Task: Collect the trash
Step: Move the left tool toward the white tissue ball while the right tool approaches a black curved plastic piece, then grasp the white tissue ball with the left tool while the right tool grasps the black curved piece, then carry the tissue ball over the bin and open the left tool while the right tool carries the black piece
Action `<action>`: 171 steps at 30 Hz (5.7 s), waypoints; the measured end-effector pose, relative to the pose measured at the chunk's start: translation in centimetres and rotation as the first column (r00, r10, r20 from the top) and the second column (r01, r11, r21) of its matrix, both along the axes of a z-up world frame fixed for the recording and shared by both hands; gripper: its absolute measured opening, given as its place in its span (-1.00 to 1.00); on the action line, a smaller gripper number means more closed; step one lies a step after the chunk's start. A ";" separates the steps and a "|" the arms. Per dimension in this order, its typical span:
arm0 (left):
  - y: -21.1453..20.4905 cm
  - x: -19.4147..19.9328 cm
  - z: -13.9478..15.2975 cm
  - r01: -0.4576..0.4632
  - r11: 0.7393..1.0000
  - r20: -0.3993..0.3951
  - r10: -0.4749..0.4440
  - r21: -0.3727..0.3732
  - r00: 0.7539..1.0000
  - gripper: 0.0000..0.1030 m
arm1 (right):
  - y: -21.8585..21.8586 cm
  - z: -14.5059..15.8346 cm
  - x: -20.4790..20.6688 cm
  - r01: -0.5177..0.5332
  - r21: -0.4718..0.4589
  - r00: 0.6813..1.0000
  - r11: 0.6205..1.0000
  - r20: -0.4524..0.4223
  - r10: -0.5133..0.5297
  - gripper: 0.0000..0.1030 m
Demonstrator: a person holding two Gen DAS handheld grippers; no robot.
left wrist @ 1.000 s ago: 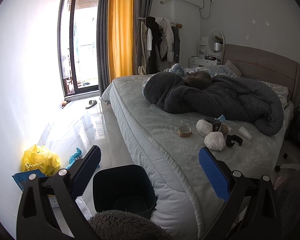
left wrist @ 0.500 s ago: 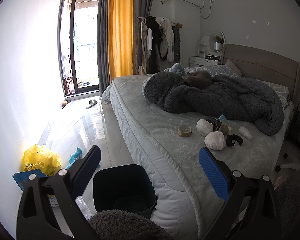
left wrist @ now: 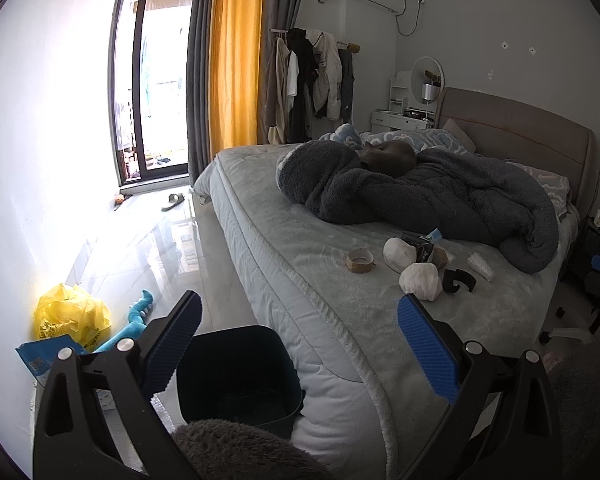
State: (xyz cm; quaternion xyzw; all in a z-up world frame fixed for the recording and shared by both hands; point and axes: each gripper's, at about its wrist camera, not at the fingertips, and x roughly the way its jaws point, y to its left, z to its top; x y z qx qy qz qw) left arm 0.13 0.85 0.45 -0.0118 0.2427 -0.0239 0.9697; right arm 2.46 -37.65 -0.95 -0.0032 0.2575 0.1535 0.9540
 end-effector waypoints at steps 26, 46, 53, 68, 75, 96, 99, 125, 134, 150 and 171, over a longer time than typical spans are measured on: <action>-5.5 7.3 -4.6 0.275 0.961 -0.100 -0.271 0.024 0.957 0.86 | 0.7 -7.8 9.2 -0.043 -0.032 0.986 0.999 -0.163 0.037 0.26; -9.5 13.5 -7.9 0.361 0.931 -0.151 -0.364 -0.050 0.919 0.62 | -0.4 -11.3 15.6 -0.066 -0.024 0.979 0.998 -0.193 0.060 -0.04; -11.2 16.3 -9.0 0.400 0.916 -0.193 -0.399 -0.034 0.896 0.58 | -0.5 -11.9 18.1 -0.060 0.002 0.972 0.998 -0.226 0.059 -0.07; -13.8 19.8 -11.3 0.428 0.900 -0.310 -0.433 -0.086 0.846 0.43 | 0.1 -13.6 21.0 -0.036 0.046 0.949 0.998 -0.311 0.049 -0.34; -14.3 21.0 -12.3 0.423 0.893 -0.362 -0.448 -0.152 0.817 0.41 | 0.0 -13.7 21.8 0.000 0.087 0.942 0.996 -0.334 0.029 -0.37; -13.7 20.1 -11.7 0.471 0.861 -0.335 -0.509 -0.192 0.793 -0.17 | 1.1 -13.4 23.1 0.069 0.028 0.939 0.997 -0.338 -0.056 -0.58; -12.9 19.8 -10.9 0.461 0.868 -0.310 -0.497 -0.185 0.810 -0.18 | 1.9 -11.9 22.8 0.093 -0.017 0.948 0.996 -0.303 -0.094 -0.58; 0.1 18.9 -7.4 0.253 0.958 -0.189 -0.276 -0.136 0.942 -0.29 | 14.5 -6.0 21.9 -0.065 -0.050 0.995 0.997 -0.082 0.061 -0.58; 4.4 19.5 -9.7 0.169 0.976 -0.286 -0.203 -0.139 0.937 -0.29 | 20.9 -6.3 21.7 -0.177 -0.039 0.980 0.983 -0.103 0.172 -0.58; 11.8 19.1 -16.0 0.044 0.994 -0.497 -0.090 -0.104 0.863 -0.29 | 31.1 -9.3 22.1 -0.329 0.029 0.919 0.944 -0.220 0.328 -0.58; 16.9 18.1 -19.1 -0.029 0.993 -0.633 -0.053 -0.118 0.772 0.22 | 37.5 -17.5 23.1 -0.403 0.012 0.808 0.915 -0.466 0.362 -0.58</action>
